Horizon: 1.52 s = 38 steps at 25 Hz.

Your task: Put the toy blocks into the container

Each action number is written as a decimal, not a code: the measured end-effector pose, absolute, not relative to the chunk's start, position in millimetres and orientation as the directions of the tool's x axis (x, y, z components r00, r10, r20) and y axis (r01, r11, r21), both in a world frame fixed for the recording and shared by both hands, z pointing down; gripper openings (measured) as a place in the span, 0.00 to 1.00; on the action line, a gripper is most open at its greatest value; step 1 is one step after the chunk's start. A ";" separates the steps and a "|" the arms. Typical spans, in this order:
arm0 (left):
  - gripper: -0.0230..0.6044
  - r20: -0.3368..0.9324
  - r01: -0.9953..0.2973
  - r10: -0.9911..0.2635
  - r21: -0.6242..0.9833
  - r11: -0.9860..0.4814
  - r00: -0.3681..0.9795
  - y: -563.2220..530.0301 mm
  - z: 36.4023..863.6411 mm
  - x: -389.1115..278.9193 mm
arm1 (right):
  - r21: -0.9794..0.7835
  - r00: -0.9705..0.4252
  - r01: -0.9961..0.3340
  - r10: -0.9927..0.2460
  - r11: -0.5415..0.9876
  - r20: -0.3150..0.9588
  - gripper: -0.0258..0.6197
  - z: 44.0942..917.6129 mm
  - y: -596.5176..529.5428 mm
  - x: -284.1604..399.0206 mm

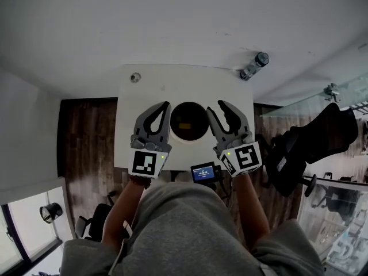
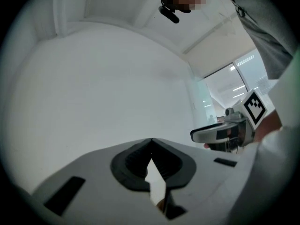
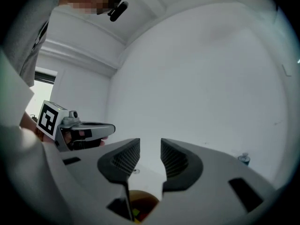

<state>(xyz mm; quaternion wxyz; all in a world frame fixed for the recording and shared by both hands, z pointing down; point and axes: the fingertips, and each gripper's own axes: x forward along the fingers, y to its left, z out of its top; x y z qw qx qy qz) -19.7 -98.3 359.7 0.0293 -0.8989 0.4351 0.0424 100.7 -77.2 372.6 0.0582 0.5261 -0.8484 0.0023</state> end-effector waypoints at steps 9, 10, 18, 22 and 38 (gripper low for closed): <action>0.05 -0.137 -0.775 -0.766 -0.020 -0.631 0.628 -88.7 340.1 -6.2 | 0.082 -0.383 -0.919 -0.923 0.385 0.040 0.13 361.4 -65.1 104.8; 0.05 -0.134 -0.775 -0.766 -0.026 -0.632 0.629 -88.4 342.4 -6.3 | 0.083 -0.380 -0.920 -0.924 0.383 0.046 0.12 363.5 -64.4 104.8; 0.05 -0.104 -0.772 -0.765 -0.066 -0.632 0.636 -84.7 363.2 -8.6 | 0.060 -0.350 -0.932 -0.931 0.357 0.101 0.05 382.8 -63.6 112.2; 0.05 -0.059 -0.715 -0.727 -0.256 -0.651 0.684 -80.2 373.3 -4.6 | 0.066 -0.347 -0.932 -0.930 0.356 0.117 0.05 385.4 -63.3 112.8; 0.05 -0.005 -0.703 -0.718 -0.204 -0.681 0.697 -80.2 398.1 2.3 | 0.050 -0.367 -0.925 -0.919 0.377 0.142 0.05 395.9 -65.1 113.2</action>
